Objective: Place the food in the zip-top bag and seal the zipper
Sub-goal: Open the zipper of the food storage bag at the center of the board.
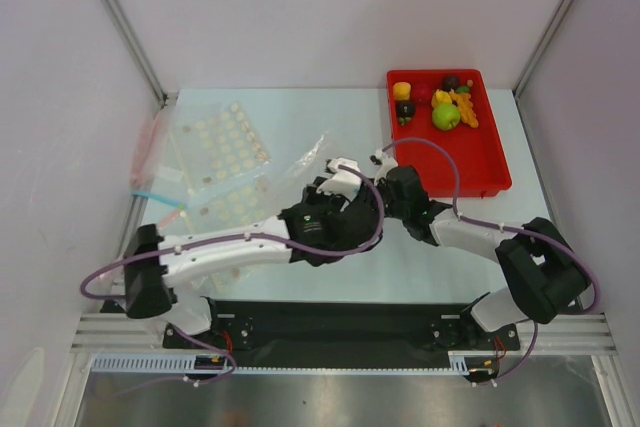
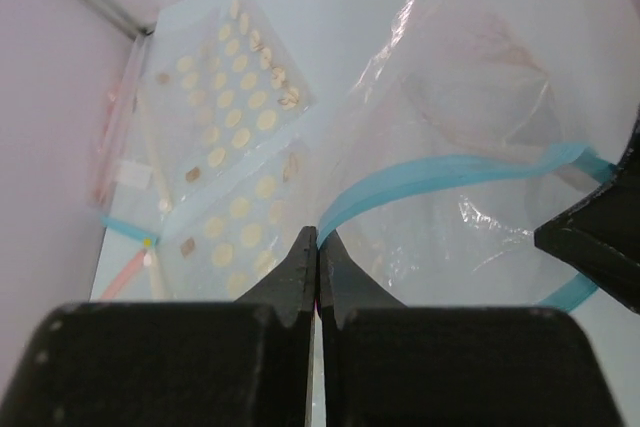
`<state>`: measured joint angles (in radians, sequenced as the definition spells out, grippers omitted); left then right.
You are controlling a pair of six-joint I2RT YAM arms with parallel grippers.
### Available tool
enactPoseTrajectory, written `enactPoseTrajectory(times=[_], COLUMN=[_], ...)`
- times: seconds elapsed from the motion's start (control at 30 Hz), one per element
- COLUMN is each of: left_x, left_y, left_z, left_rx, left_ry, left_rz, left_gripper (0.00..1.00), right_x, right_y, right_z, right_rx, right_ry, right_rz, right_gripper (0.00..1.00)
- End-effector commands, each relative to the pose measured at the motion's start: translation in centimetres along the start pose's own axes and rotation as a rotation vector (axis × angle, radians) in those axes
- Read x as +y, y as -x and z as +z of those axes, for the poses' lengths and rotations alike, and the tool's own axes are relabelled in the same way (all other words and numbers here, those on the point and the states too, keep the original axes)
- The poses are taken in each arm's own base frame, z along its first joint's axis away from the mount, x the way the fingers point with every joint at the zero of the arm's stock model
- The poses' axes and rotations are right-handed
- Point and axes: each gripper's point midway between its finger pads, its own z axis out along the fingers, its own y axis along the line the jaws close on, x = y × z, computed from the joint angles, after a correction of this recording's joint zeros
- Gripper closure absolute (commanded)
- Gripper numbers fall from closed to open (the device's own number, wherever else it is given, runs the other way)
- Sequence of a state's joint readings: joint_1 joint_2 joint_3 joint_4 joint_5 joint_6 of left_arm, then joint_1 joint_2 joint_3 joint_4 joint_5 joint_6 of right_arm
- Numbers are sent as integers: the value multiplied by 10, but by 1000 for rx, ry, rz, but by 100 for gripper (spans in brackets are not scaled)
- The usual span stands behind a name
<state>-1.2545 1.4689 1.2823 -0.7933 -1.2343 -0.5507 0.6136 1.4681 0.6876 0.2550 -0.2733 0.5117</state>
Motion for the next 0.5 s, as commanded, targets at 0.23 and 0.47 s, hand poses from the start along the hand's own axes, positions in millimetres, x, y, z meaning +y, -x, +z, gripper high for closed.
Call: enactPoseTrajectory(times=[0.23,0.47], left_x=[-20,-49], left_y=[-14,-14], left_z=[14,21], left_rx=[53,97], left_ry=[219,102], left_rz=[184,129], left_gripper=[100,100], right_x=[-13,-33], right_y=[33,35], right_z=[-13,-19], right_rx=[-99,-104], right_ry=[-145,-187], right_rz=[-52,10], right_gripper=[70,70])
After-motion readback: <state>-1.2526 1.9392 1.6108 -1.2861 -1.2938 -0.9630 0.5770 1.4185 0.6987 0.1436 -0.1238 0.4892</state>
